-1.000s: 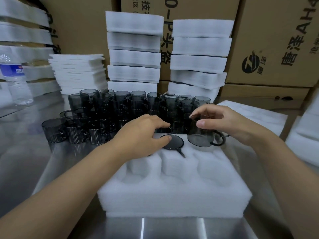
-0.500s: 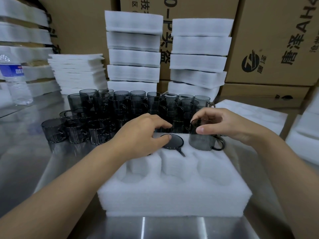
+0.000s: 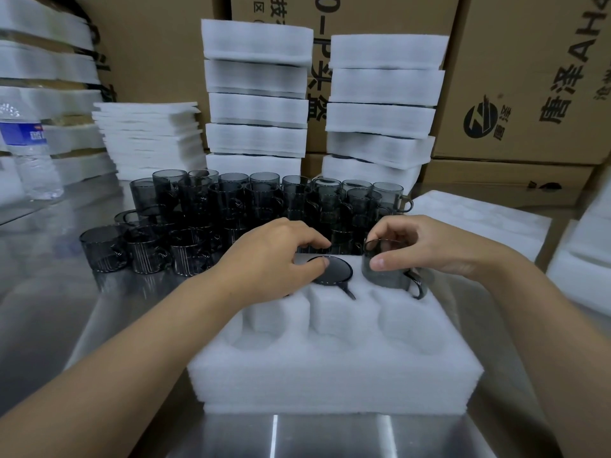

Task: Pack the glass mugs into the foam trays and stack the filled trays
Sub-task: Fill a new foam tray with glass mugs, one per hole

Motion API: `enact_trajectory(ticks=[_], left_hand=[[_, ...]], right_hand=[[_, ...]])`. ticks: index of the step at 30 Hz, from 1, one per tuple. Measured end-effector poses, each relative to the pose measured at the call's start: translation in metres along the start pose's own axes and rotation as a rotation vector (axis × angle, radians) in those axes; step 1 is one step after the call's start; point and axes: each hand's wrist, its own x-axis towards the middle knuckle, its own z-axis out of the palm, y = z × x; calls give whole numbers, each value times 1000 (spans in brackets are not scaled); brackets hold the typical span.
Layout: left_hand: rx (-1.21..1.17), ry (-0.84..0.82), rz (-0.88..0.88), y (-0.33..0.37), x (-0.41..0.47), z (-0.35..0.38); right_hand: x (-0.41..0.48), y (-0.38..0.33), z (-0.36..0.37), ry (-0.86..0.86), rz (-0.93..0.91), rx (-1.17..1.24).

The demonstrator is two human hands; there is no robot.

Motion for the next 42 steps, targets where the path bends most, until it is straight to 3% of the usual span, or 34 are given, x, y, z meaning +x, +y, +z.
enact_trajectory(ticks=[15, 21, 35, 38, 42], left_hand=[[-14, -7, -14, 1, 0, 0], [-8, -13, -19, 2, 0, -1], [-59, -23, -37, 1, -1, -1], [-15, 55, -88, 1, -1, -4], [266, 260, -296, -12, 0, -19]], right_hand=[[-2, 2, -3, -109, 71, -94], [6, 6, 8, 35, 102, -119], [14, 10, 19, 27, 146, -202], [14, 9, 20, 37, 150, -206], [13, 7, 20, 29, 157, -212]])
